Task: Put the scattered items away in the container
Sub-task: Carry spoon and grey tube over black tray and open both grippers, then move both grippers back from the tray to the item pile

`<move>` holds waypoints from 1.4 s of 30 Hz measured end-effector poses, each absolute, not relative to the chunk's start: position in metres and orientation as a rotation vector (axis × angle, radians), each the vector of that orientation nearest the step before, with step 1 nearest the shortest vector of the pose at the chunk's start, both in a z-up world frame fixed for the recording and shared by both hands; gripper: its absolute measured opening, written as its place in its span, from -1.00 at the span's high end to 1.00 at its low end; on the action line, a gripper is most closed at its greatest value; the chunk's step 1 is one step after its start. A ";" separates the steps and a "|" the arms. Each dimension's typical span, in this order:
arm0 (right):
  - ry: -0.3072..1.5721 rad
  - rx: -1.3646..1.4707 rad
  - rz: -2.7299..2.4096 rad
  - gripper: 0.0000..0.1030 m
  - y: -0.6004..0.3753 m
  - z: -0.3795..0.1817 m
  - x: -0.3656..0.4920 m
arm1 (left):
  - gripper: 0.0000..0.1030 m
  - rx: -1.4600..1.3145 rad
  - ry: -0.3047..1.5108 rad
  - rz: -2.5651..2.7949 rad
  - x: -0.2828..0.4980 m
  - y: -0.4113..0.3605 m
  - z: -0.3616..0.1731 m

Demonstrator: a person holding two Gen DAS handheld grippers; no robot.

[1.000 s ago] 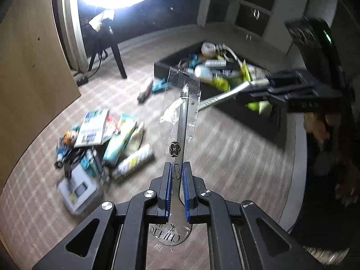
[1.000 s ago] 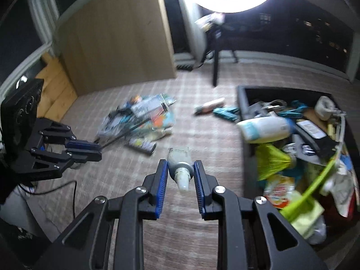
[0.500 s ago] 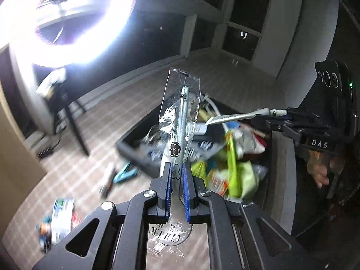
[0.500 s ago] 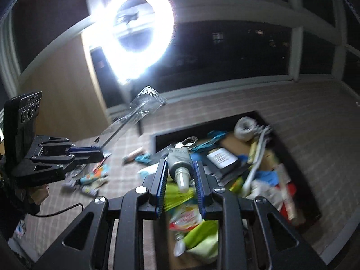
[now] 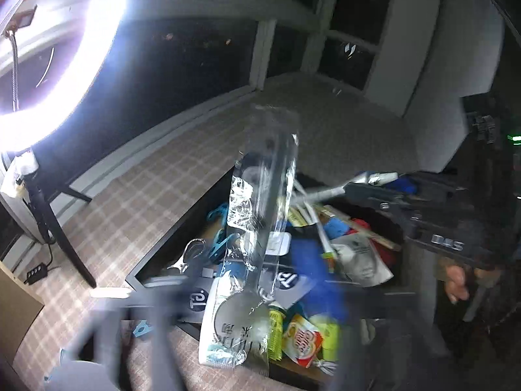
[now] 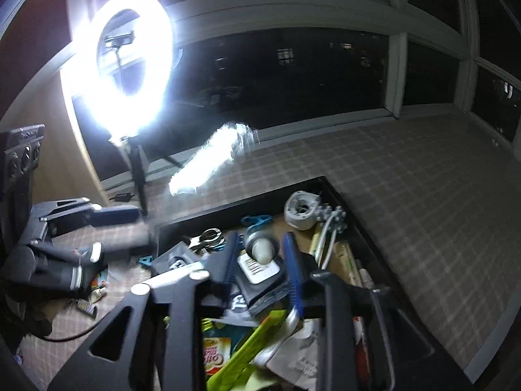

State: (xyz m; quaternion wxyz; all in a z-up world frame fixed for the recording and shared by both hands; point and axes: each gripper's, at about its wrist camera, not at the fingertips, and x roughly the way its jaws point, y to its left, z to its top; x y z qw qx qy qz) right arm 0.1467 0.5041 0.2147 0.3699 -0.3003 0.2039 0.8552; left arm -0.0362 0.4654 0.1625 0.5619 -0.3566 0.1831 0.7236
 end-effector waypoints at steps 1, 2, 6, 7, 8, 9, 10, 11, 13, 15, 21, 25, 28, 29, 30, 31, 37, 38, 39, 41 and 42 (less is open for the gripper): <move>0.521 -0.752 2.178 0.01 0.506 0.215 0.148 | -0.48 -0.820 0.428 1.718 -0.035 0.465 0.163; 0.514 -0.729 2.171 -0.05 0.506 0.216 0.150 | -0.41 -0.807 0.437 1.724 -0.035 0.464 0.163; 0.501 -0.714 2.167 -0.05 0.506 0.218 0.153 | -0.34 -0.808 0.444 1.727 -0.037 0.455 0.164; 0.501 -0.717 2.169 -0.05 0.505 0.218 0.152 | -0.30 -0.806 0.445 1.734 -0.038 0.451 0.165; 0.503 -0.722 2.173 -0.05 0.504 0.219 0.152 | -0.26 -0.804 0.445 1.739 -0.039 0.447 0.166; 0.508 -0.726 2.176 -0.05 0.503 0.219 0.152 | -0.25 -0.808 0.443 1.743 -0.041 0.442 0.168; 0.512 -0.723 2.180 -0.05 0.501 0.220 0.152 | -0.23 -0.814 0.437 1.752 -0.042 0.437 0.170; 0.517 -0.720 2.186 -0.05 0.498 0.222 0.152 | -0.23 -0.818 0.430 1.760 -0.045 0.433 0.172; 0.526 -0.722 2.200 -0.05 0.493 0.224 0.151 | -0.20 -0.827 0.410 1.768 -0.049 0.421 0.178; 0.532 -0.721 2.218 -0.05 0.486 0.228 0.150 | -0.18 -0.822 0.400 1.794 -0.052 0.406 0.185; 0.515 -0.729 2.297 -0.05 0.462 0.242 0.140 | -0.18 -0.845 0.336 1.902 -0.070 0.340 0.212; 0.510 -0.737 2.362 -0.05 0.441 0.248 0.128 | -0.19 -0.839 0.307 2.023 -0.082 0.272 0.229; 0.501 -0.761 2.419 -0.05 0.425 0.248 0.114 | -0.20 -0.842 0.307 2.115 -0.089 0.223 0.232; 0.499 -0.773 2.438 -0.05 0.419 0.247 0.108 | -0.20 -0.846 0.309 2.150 -0.091 0.208 0.232; 0.496 -0.786 2.461 -0.05 0.413 0.246 0.102 | -0.20 -0.857 0.309 2.184 -0.093 0.190 0.230; 0.495 -0.798 2.483 -0.05 0.406 0.244 0.095 | -0.20 -0.871 0.308 2.210 -0.096 0.174 0.228; 0.465 -0.921 2.590 -0.05 0.367 0.224 0.050 | -0.18 -1.000 0.292 2.331 -0.101 0.091 0.192; 0.460 -0.940 2.607 -0.05 0.361 0.220 0.043 | -0.18 -1.033 0.282 2.332 -0.101 0.082 0.184; 0.456 -0.962 2.627 -0.05 0.354 0.216 0.036 | -0.18 -1.075 0.273 2.335 -0.101 0.074 0.173; 0.438 -1.009 2.666 -0.05 0.340 0.206 0.022 | -0.18 -1.119 0.283 2.345 -0.098 0.064 0.154; 0.413 -1.046 2.683 -0.05 0.331 0.199 0.013 | -0.18 -1.133 0.284 2.346 -0.096 0.062 0.146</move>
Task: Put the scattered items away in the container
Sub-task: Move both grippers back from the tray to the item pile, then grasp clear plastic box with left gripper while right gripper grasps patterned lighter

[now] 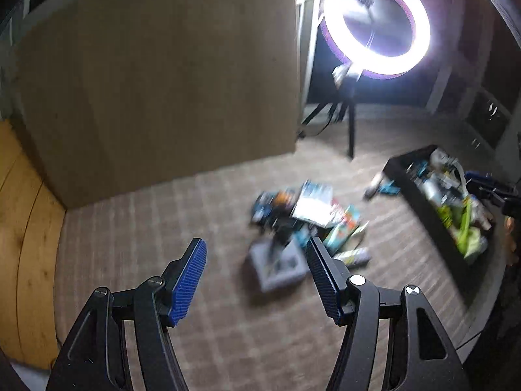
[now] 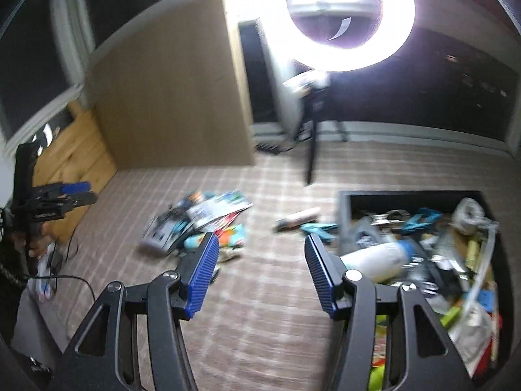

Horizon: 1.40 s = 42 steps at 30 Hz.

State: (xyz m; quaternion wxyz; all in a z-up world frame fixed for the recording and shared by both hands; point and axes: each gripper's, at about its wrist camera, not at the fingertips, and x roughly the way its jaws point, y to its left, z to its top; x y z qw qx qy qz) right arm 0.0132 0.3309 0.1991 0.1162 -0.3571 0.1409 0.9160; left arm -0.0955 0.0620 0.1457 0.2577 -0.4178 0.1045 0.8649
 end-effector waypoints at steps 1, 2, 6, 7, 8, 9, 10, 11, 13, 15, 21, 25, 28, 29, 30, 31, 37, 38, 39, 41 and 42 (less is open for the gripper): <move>0.387 -1.080 2.699 -0.05 0.322 0.192 0.005 | -0.20 -1.146 0.278 2.343 -0.093 0.060 0.137; 0.367 -1.110 2.716 -0.05 0.316 0.186 -0.001 | -0.23 -1.155 0.272 2.338 -0.090 0.061 0.128; 0.272 -1.250 2.782 -0.05 0.282 0.151 -0.026 | -0.31 -1.186 0.259 2.308 -0.083 0.073 0.096; 0.255 -1.279 2.790 -0.05 0.277 0.143 -0.032 | -0.33 -1.193 0.269 2.306 -0.083 0.078 0.089; 0.238 -1.309 2.798 -0.05 0.272 0.135 -0.038 | -0.33 -1.200 0.279 2.309 -0.083 0.082 0.083; 0.218 -1.343 2.804 -0.05 0.268 0.126 -0.045 | -0.33 -1.212 0.281 2.303 -0.084 0.086 0.077; 0.200 -1.367 2.805 -0.05 0.265 0.119 -0.051 | -0.34 -1.224 0.276 2.292 -0.085 0.090 0.072; 0.187 -1.390 2.807 -0.05 0.262 0.112 -0.056 | -0.34 -1.231 0.268 2.286 -0.086 0.092 0.069; 0.189 -1.425 2.817 -0.05 0.260 0.100 -0.066 | -0.34 -1.238 0.266 2.298 -0.088 0.096 0.063; 0.184 -1.451 2.824 -0.05 0.259 0.092 -0.074 | -0.35 -1.245 0.260 2.311 -0.091 0.097 0.058; 0.129 -1.504 2.835 -0.05 0.257 0.075 -0.093 | -0.36 -1.265 0.249 2.291 -0.096 0.103 0.045; 0.145 -1.521 2.838 -0.05 0.256 0.069 -0.096 | -0.38 -1.261 0.282 2.286 -0.099 0.115 0.040; 0.143 -1.530 2.830 -0.05 0.257 0.066 -0.098 | -0.46 -1.261 0.279 2.305 -0.104 0.118 0.036; 0.140 -1.533 2.825 -0.05 0.257 0.064 -0.099 | -0.46 -1.257 0.276 2.312 -0.106 0.120 0.036; 0.148 -1.545 2.823 -0.03 0.257 0.063 -0.099 | -0.46 -1.253 0.283 2.323 -0.107 0.121 0.036; 0.165 -1.559 2.823 -0.02 0.256 0.062 -0.098 | -0.46 -1.247 0.301 2.336 -0.108 0.122 0.035; 0.174 -1.575 2.841 0.04 0.248 0.061 -0.094 | -0.48 -1.255 0.351 2.372 -0.111 0.118 0.026; 0.177 -1.572 2.840 0.04 0.247 0.060 -0.096 | -0.46 -1.267 0.347 2.369 -0.112 0.119 0.024; 0.177 -1.569 2.838 0.04 0.247 0.059 -0.098 | -0.46 -1.279 0.342 2.360 -0.113 0.119 0.022; 0.155 -1.551 2.838 0.04 0.244 0.058 -0.102 | -0.46 -1.278 0.349 2.362 -0.114 0.121 0.021; 0.145 -1.544 2.839 0.04 0.243 0.058 -0.104 | -0.46 -1.275 0.361 2.368 -0.116 0.122 0.020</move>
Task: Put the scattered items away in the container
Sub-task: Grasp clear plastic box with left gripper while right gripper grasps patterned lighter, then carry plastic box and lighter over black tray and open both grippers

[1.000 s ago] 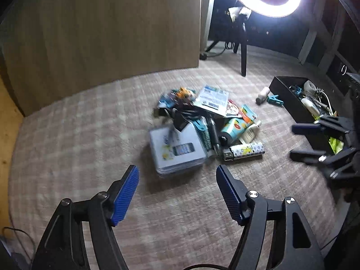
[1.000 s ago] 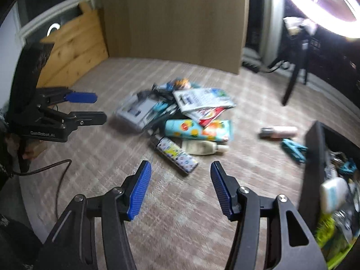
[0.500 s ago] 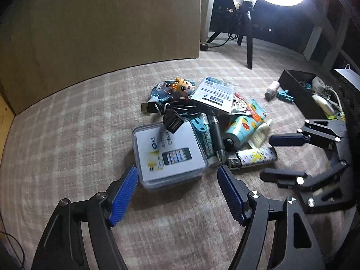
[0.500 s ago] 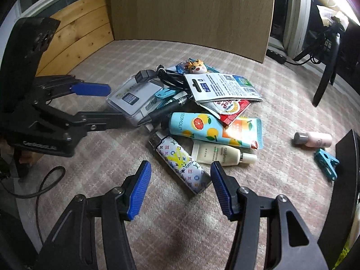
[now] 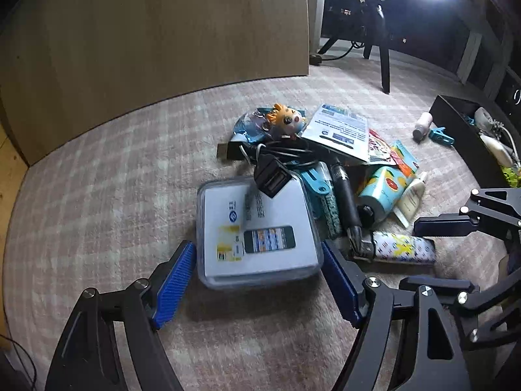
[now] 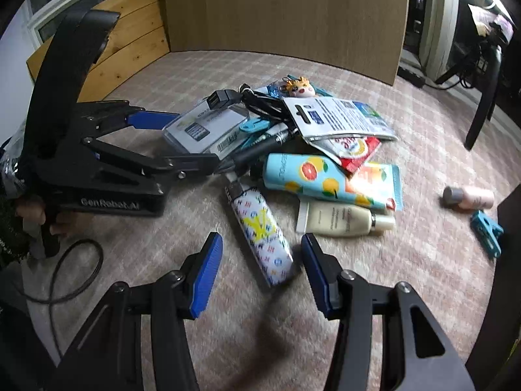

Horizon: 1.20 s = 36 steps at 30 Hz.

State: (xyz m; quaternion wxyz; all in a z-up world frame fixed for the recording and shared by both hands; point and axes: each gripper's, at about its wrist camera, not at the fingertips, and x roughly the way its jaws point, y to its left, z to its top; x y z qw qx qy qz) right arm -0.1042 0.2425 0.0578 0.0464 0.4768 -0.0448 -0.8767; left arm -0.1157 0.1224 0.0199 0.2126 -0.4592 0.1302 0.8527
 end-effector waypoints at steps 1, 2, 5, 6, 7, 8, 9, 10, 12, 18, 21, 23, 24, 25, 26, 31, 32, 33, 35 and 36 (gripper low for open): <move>-0.133 1.452 -2.679 0.04 0.241 0.058 -0.106 | -0.46 -1.279 0.368 2.368 -0.118 0.124 0.019; -0.132 1.448 -2.682 0.04 0.240 0.058 -0.109 | -0.44 -1.292 0.360 2.365 -0.120 0.124 0.017; -0.090 1.434 -2.697 0.19 0.231 0.056 -0.113 | -0.34 -1.312 0.312 2.360 -0.126 0.126 0.014; -0.040 1.440 -2.712 0.23 0.227 0.055 -0.114 | -0.34 -1.308 0.315 2.365 -0.125 0.126 0.014; -0.001 1.443 -2.719 0.24 0.224 0.055 -0.114 | -0.34 -1.305 0.315 2.367 -0.125 0.126 0.014; 0.038 1.449 -2.725 0.30 0.221 0.055 -0.115 | -0.33 -1.303 0.315 2.365 -0.125 0.126 0.014; 0.053 1.451 -2.727 0.47 0.220 0.055 -0.115 | -0.33 -1.300 0.317 2.364 -0.125 0.125 0.014; 0.054 1.455 -2.723 0.49 0.220 0.056 -0.115 | -0.32 -1.298 0.319 2.363 -0.124 0.124 0.014; 0.035 1.465 -2.717 0.55 0.221 0.057 -0.115 | -0.32 -1.298 0.317 2.368 -0.123 0.122 0.014; -0.102 1.476 -2.699 0.56 0.226 0.058 -0.099 | -0.31 -1.304 0.286 2.368 -0.111 0.104 0.017; -0.157 1.453 -2.708 0.56 0.227 0.065 -0.084 | -0.31 -1.308 0.266 2.366 -0.103 0.093 0.022; -0.195 1.424 -2.722 0.56 0.227 0.073 -0.075 | -0.31 -1.299 0.256 2.378 -0.095 0.085 0.029; -0.216 1.406 -2.730 0.56 0.227 0.078 -0.070 | -0.31 -1.294 0.250 2.384 -0.092 0.081 0.033; -0.226 1.393 -2.740 0.56 0.226 0.082 -0.066 | -0.31 -1.288 0.243 2.388 -0.089 0.079 0.036; -0.234 1.380 -2.756 0.56 0.225 0.086 -0.062 | -0.31 -1.280 0.235 2.392 -0.086 0.076 0.041; -0.305 1.301 -2.853 0.56 0.232 0.108 -0.043 | -0.31 -1.228 0.216 2.409 -0.073 0.072 0.066; -0.323 1.280 -2.884 0.56 0.236 0.115 -0.037 | -0.31 -1.213 0.217 2.411 -0.072 0.074 0.071; -0.337 1.263 -2.905 0.56 0.242 0.120 -0.034 | -0.31 -1.196 0.220 2.412 -0.071 0.077 0.077; -0.371 1.234 -2.947 0.56 0.252 0.131 -0.025 | -0.31 -1.171 0.216 2.404 -0.070 0.085 0.086; -0.388 1.216 -2.979 0.56 0.258 0.138 -0.018 | -0.31 -1.161 0.208 2.392 -0.070 0.090 0.091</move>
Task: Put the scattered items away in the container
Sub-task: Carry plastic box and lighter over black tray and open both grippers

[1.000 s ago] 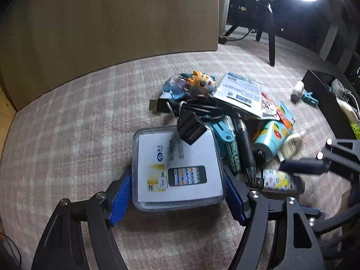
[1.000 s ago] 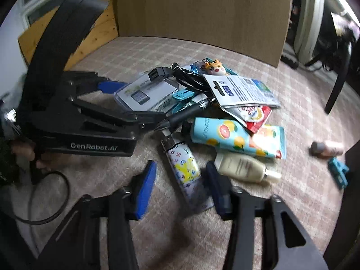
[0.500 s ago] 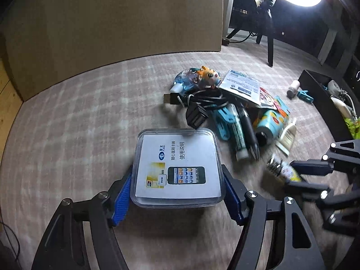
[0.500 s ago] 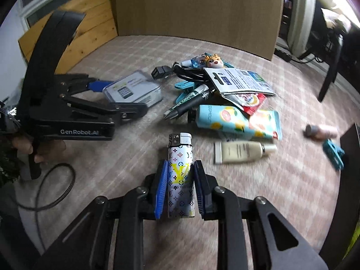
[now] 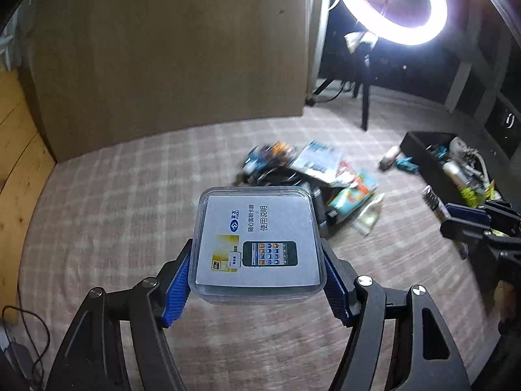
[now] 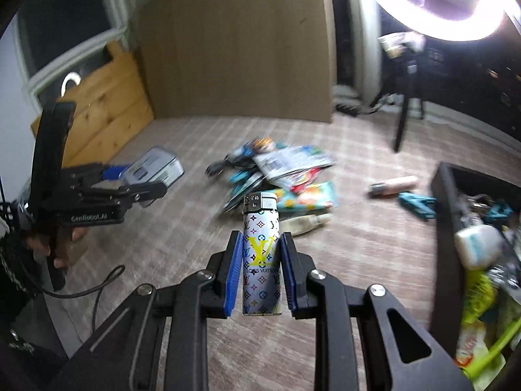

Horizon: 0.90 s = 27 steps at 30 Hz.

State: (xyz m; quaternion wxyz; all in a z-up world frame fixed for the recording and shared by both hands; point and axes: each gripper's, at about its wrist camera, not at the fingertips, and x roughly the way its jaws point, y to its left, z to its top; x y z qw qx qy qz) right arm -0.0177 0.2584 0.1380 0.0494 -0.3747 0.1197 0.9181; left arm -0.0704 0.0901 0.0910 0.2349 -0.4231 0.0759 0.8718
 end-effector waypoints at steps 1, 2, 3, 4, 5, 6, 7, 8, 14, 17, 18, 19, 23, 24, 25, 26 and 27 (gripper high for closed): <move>0.371 -1.114 2.782 0.56 0.263 0.143 -0.011 | -0.31 -1.152 0.199 2.379 -0.070 0.096 0.095; 0.381 -1.086 2.762 0.56 0.271 0.147 -0.004 | -0.31 -1.142 0.196 2.367 -0.069 0.102 0.099; 0.396 -1.057 2.739 0.56 0.279 0.151 0.005 | -0.31 -1.126 0.202 2.357 -0.068 0.111 0.102; 0.409 -1.031 2.717 0.56 0.287 0.154 0.014 | -0.31 -1.110 0.210 2.345 -0.067 0.122 0.105; 0.423 -1.004 2.690 0.56 0.296 0.158 0.024 | -0.31 -1.097 0.213 2.330 -0.066 0.131 0.107; 0.440 -0.977 2.661 0.56 0.306 0.161 0.036 | -0.31 -1.086 0.213 2.310 -0.065 0.140 0.110; 0.450 -0.955 2.637 0.56 0.313 0.163 0.045 | -0.31 -1.077 0.213 2.289 -0.064 0.151 0.112; 0.459 -0.925 2.601 0.56 0.324 0.165 0.059 | -0.31 -1.067 0.213 2.271 -0.063 0.162 0.114; 0.508 -0.810 2.423 0.56 0.381 0.180 0.127 | -0.31 -0.985 0.256 2.139 -0.041 0.237 0.129; 0.511 -0.758 2.330 0.56 0.411 0.189 0.159 | -0.31 -0.947 0.275 2.058 -0.024 0.275 0.138; 0.510 -0.743 2.302 0.56 0.421 0.192 0.171 | -0.31 -0.934 0.282 2.032 -0.018 0.290 0.140; 0.504 -0.732 2.275 0.56 0.429 0.194 0.179 | -0.31 -0.924 0.287 2.009 -0.012 0.303 0.141; 0.482 -0.703 2.192 0.56 0.457 0.199 0.209 | -0.31 -0.874 0.310 1.935 0.013 0.349 0.147; 0.478 -0.705 2.174 0.56 0.464 0.199 0.215 | -0.31 -0.864 0.316 1.920 0.019 0.358 0.148; 0.479 -0.708 2.163 0.56 0.470 0.199 0.220 | -0.31 -0.856 0.321 1.905 0.024 0.366 0.149; 0.480 -0.712 2.152 0.56 0.475 0.197 0.223 | -0.31 -0.850 0.329 1.891 0.030 0.374 0.149; 0.478 -0.714 2.144 0.56 0.478 0.197 0.225 | -0.31 -0.844 0.339 1.880 0.036 0.382 0.149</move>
